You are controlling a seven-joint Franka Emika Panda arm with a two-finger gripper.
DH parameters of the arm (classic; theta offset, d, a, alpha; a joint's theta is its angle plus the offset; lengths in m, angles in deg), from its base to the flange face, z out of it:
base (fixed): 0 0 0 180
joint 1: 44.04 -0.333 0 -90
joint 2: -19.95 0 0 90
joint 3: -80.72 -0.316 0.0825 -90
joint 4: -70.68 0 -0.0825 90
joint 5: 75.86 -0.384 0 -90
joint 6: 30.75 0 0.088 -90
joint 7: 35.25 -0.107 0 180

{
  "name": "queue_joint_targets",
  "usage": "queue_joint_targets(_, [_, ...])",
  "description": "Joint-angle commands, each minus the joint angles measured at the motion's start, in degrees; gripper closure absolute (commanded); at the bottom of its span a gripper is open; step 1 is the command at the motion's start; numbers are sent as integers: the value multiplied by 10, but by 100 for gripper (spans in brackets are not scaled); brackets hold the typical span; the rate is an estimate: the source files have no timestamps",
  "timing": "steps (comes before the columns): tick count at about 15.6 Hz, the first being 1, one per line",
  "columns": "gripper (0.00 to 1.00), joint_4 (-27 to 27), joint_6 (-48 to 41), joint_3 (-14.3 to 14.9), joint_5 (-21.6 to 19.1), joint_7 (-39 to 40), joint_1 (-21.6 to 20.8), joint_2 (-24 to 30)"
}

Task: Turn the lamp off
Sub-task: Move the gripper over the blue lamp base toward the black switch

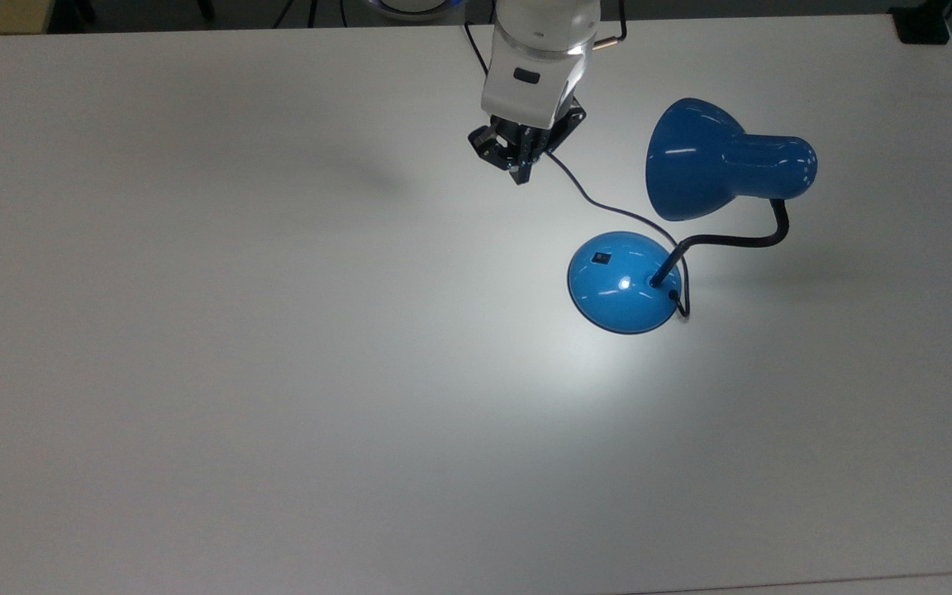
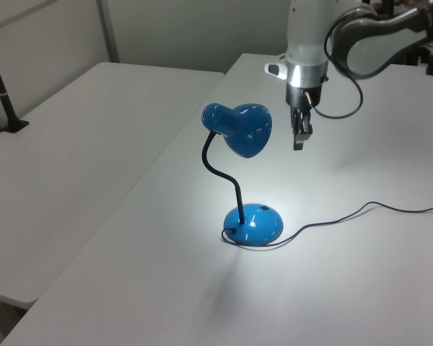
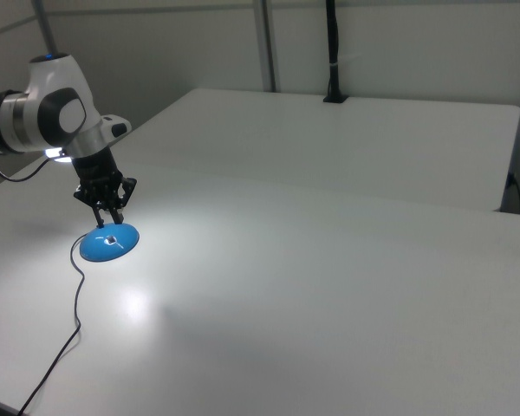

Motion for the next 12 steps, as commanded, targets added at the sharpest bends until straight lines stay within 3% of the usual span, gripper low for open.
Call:
queue_joint_targets(1, [100,-38,92,2,-7,32,-21,-3])
queue_joint_targets(12, [100,-62,243,-29,-7,47,-21,-64])
